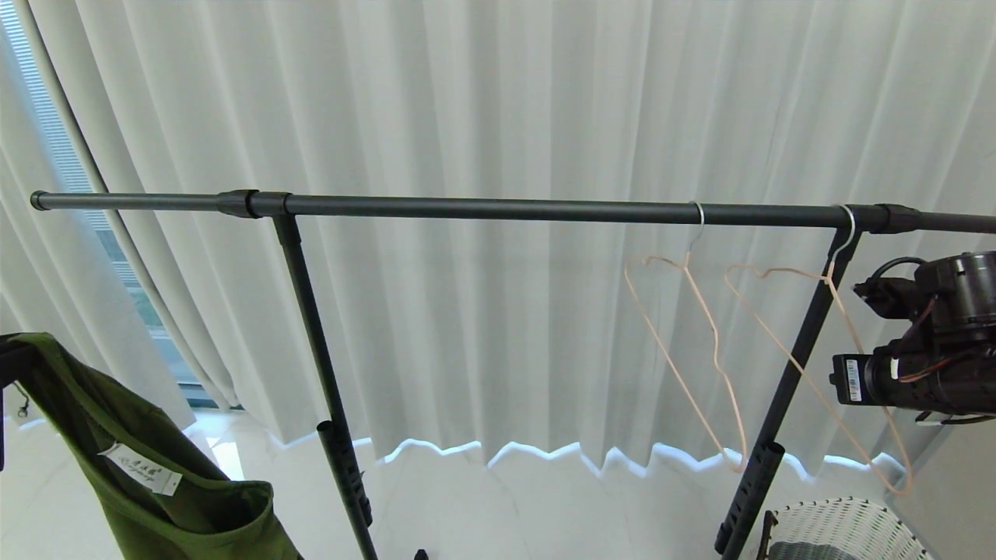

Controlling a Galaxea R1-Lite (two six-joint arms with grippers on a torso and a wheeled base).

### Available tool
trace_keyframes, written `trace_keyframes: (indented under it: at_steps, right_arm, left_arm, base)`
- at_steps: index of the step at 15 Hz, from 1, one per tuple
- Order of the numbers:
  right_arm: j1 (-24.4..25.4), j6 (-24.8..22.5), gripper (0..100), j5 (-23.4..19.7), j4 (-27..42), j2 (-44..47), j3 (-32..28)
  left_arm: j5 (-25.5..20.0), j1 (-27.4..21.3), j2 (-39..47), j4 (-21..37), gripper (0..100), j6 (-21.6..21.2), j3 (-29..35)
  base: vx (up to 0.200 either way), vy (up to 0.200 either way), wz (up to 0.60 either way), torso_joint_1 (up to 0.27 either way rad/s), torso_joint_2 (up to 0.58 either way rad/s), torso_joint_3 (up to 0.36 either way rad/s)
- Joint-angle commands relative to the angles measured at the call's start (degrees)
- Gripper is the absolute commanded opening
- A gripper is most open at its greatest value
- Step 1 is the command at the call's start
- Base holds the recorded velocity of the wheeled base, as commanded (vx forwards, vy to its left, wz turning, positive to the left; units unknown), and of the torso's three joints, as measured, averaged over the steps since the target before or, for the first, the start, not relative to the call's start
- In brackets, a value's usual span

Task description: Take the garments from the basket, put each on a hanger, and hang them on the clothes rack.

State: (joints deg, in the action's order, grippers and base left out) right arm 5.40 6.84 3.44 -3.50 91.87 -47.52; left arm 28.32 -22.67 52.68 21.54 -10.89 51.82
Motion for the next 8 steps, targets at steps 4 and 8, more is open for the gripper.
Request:
trace_keyframes:
  at_steps: [4, 8]
  right_arm:
    - [0.6, 0.0, 0, -0.3, -0.1, -3.1, -0.3]
    - [1.4, 0.0, 0, -0.4, 0.4, -8.5, 0.3]
  left_arm:
    - [0.0, 0.0, 0.0, 0.0, 0, -0.1, -0.1]
    - [0.0, 0.0, 0.0, 0.0, 0, -0.1, -0.1]
  base:
    - [0.000, 0.000, 0.00, 0.000, 0.00, 0.000]
    - [0.000, 0.000, 0.00, 0.000, 0.00, 0.000]
